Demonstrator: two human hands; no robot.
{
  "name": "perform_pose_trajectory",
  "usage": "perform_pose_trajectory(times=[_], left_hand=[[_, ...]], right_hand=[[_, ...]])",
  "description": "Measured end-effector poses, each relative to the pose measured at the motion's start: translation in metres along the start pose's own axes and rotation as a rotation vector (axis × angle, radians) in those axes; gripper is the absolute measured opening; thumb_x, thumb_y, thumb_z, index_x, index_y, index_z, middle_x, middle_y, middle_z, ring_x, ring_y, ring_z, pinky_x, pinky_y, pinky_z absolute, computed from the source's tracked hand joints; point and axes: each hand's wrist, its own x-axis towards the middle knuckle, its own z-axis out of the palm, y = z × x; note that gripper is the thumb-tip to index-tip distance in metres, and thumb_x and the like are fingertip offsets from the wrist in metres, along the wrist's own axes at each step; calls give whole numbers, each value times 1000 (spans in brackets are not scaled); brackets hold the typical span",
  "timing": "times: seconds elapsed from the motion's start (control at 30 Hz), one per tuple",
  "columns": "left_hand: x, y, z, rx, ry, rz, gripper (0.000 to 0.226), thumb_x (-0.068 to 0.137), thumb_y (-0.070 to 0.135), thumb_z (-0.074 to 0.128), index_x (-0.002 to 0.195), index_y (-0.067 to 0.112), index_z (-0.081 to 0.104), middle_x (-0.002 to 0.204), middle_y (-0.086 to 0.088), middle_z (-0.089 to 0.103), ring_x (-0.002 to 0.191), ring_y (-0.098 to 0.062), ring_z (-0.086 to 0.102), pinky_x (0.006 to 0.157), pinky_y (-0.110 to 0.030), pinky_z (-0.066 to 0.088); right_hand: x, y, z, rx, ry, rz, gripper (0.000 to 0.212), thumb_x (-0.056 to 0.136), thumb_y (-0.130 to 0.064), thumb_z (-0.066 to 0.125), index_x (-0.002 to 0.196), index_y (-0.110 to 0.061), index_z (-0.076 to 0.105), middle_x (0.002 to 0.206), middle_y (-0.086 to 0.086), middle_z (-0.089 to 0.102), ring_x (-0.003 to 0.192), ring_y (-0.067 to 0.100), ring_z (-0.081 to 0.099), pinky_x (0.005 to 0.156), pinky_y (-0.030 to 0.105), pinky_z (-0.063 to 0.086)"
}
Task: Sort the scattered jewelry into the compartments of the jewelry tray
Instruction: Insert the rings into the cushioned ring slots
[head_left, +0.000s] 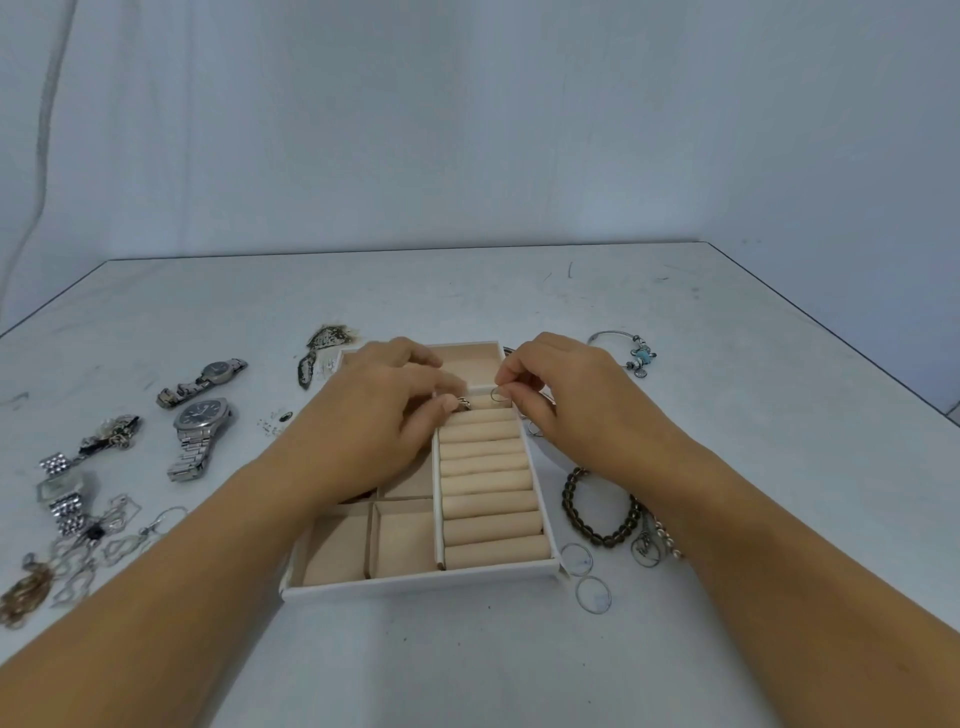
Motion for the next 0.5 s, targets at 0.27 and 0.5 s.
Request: perform_pose_trajectory(times=[0.27,0.5], left_hand=[[-19,-14,-10,-49,-105,42,52,87,59,44,130,32,53,123,25,53,112,8,47,91,-12,38],[-19,-12,-9,-69,-104,39,54,85,62,44,130,33,54,125,26,53,112,9,47,92,-12,37]], right_hand=[[-1,0,1,5,-7,-11,8,88,-14,60,93,-11,66,88,1,62,82,14,57,75,34,50],[2,0,7,-44,-17,-28,7,88,-17,60,91,-14,65,85,-1,62,82,15,55,73,39,49]])
